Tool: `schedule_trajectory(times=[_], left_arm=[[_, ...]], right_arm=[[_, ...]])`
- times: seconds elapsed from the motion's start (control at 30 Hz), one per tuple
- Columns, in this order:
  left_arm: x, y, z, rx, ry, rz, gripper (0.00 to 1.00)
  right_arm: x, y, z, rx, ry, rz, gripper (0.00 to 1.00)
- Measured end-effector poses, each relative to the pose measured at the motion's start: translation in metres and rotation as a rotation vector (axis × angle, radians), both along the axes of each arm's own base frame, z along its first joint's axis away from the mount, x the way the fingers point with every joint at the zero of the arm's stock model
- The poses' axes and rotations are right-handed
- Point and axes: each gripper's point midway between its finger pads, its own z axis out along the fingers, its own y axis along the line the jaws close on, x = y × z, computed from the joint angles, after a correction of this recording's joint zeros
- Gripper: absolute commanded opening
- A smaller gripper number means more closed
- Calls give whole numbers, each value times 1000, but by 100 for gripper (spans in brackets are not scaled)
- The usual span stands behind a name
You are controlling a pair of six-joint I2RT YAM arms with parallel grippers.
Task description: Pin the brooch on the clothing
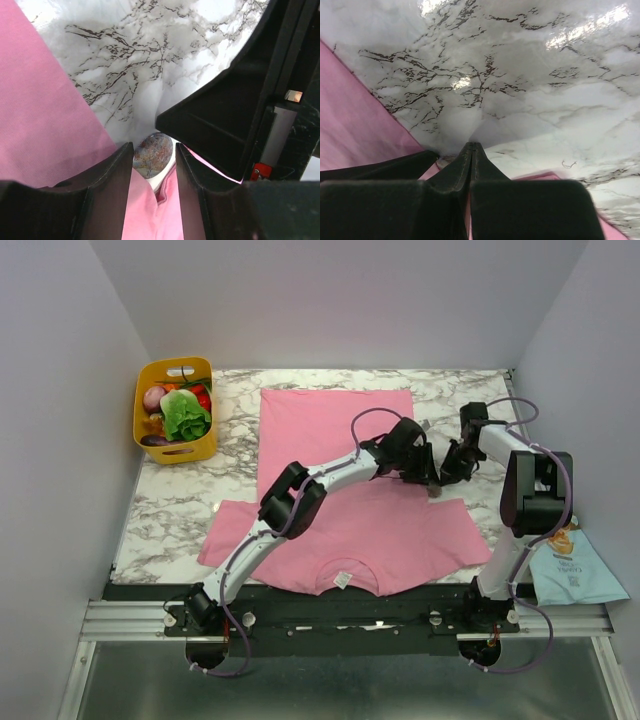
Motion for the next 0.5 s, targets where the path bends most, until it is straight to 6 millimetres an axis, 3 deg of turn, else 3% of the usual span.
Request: schedule_trajectory(times=[0.27,0.5], left_arm=[[-4,-2,2,-28,-20,-29,62],[-13,10,9,-13,-39,-48,62]], right_arm=[[3,0,1,0,-5,0,8],[4,-3,3,-18,-8,-3,10]])
